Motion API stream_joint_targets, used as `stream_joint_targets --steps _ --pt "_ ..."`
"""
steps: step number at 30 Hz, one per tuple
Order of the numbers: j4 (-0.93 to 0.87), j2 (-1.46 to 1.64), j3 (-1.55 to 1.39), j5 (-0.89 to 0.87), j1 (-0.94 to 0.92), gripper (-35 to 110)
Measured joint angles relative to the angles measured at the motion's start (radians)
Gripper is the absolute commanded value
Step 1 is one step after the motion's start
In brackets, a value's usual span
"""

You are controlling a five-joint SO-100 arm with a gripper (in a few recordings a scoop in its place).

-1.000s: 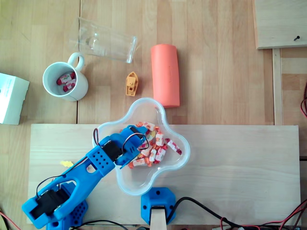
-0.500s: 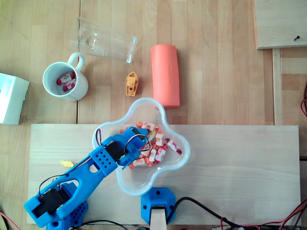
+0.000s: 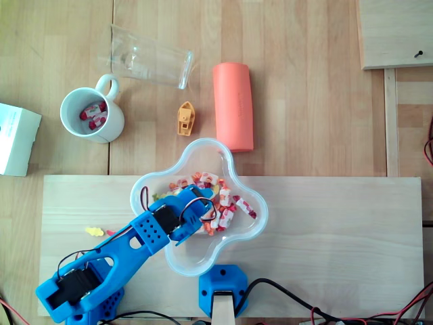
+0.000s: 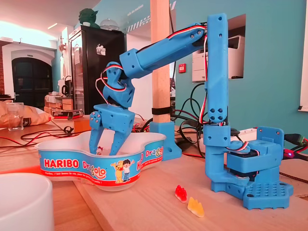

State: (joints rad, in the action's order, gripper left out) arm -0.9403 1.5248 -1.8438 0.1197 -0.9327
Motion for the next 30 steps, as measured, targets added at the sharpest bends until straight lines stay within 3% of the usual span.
stream_joint_targets --steps 24,30 --pt "0.0 -0.002 -0.017 0.0 0.0 18" --pt "0.0 -0.002 -0.017 0.0 0.0 8"
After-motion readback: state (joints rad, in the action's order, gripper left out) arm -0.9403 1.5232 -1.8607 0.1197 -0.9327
